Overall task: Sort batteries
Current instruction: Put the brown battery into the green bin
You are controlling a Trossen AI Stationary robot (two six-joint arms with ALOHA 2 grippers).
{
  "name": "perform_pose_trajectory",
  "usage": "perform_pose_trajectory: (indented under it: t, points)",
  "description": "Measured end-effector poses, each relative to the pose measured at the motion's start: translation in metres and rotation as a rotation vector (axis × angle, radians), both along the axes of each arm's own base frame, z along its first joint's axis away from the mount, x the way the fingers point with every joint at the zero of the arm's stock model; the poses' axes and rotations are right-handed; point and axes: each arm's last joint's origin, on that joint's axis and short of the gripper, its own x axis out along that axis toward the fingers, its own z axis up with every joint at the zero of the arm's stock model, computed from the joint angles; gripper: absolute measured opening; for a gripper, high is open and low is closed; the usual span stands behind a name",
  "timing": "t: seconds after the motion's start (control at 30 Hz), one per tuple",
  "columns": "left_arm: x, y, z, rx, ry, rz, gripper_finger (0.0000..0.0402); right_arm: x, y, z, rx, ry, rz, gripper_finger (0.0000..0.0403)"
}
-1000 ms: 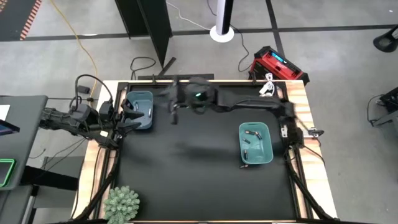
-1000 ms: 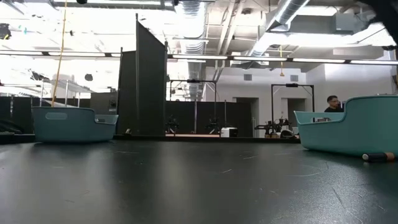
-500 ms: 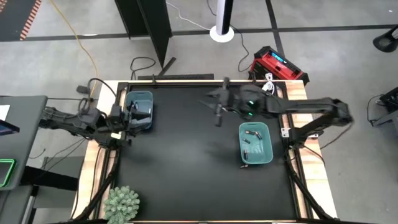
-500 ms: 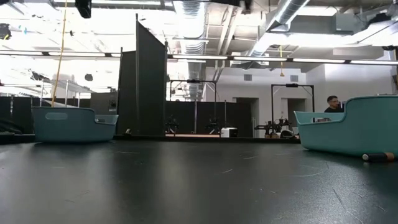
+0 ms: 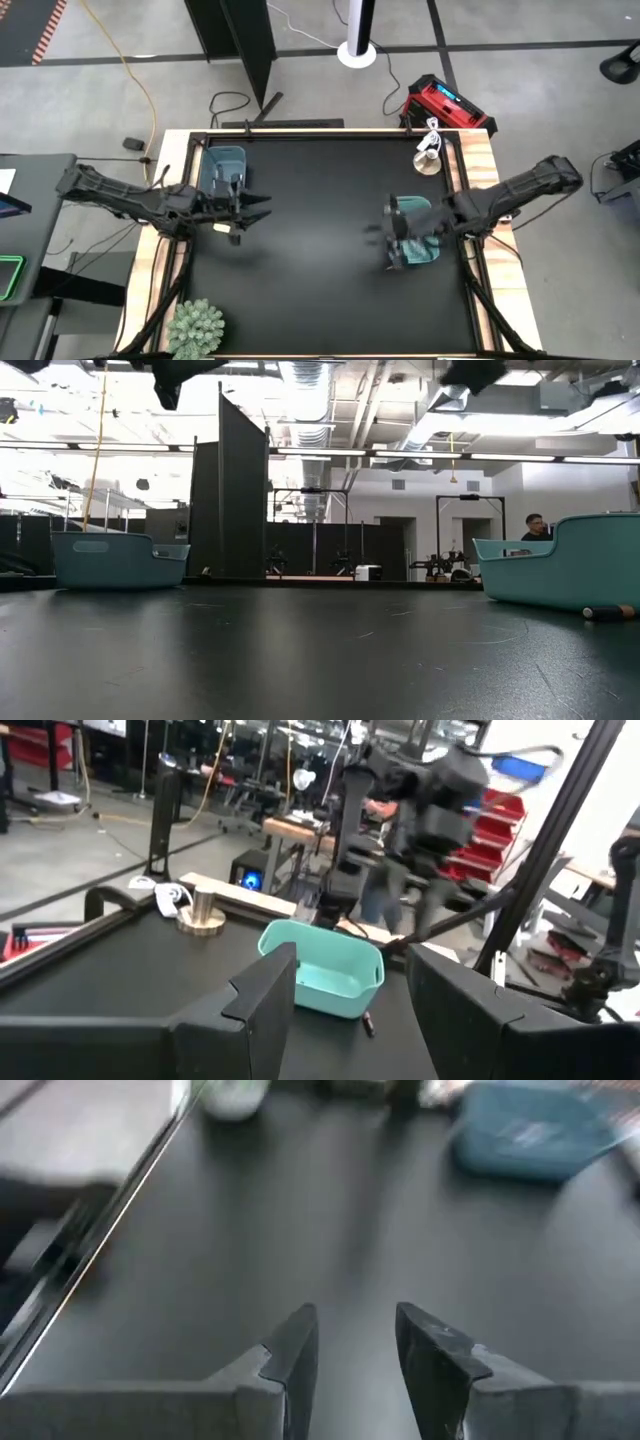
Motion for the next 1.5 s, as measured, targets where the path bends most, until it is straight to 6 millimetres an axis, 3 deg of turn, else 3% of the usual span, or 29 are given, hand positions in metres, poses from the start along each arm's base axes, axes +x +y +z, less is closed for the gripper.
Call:
perform_pose_trajectory:
  t: [0.17, 0.3, 0.47, 0.57, 0.7, 0.97, 1.23, 1.5]
  points:
    - [0.016, -0.004, -0.009, -0.019, 0.022, -0.001, 0.0184, -0.002, 0.037, -0.025, 0.03, 0.143, 0.068, 0.016]
    - [0.026, -0.006, -0.016, -0.035, 0.041, -0.002, 0.0184, 0.002, 0.059, -0.041, 0.042, 0.278, 0.054, 0.0196]
    - [0.032, -0.007, -0.02, -0.059, 0.041, -0.004, 0.0184, 0.013, 0.079, -0.048, -0.034, 0.433, 0.057, 0.0248]
    - [0.032, -0.007, -0.019, -0.075, 0.036, -0.005, 0.0184, 0.022, 0.087, -0.05, -0.099, 0.535, 0.048, 0.0257]
    - [0.032, -0.008, -0.018, -0.082, 0.018, -0.007, 0.0184, 0.035, 0.092, -0.063, -0.19, 0.699, 0.034, 0.0258]
    - [0.032, -0.008, -0.017, -0.066, 0.016, -0.007, 0.0184, 0.05, 0.1, -0.106, -0.324, 0.964, 0.024, 0.0259]
    - [0.032, -0.008, -0.018, -0.053, 0.028, -0.007, 0.0184, 0.056, 0.101, -0.137, -0.41, 1.069, 0.064, 0.0253]
    - [0.032, -0.008, -0.018, -0.052, 0.027, -0.008, 0.0184, 0.064, 0.086, -0.153, -0.449, 1.179, 0.043, 0.0225]
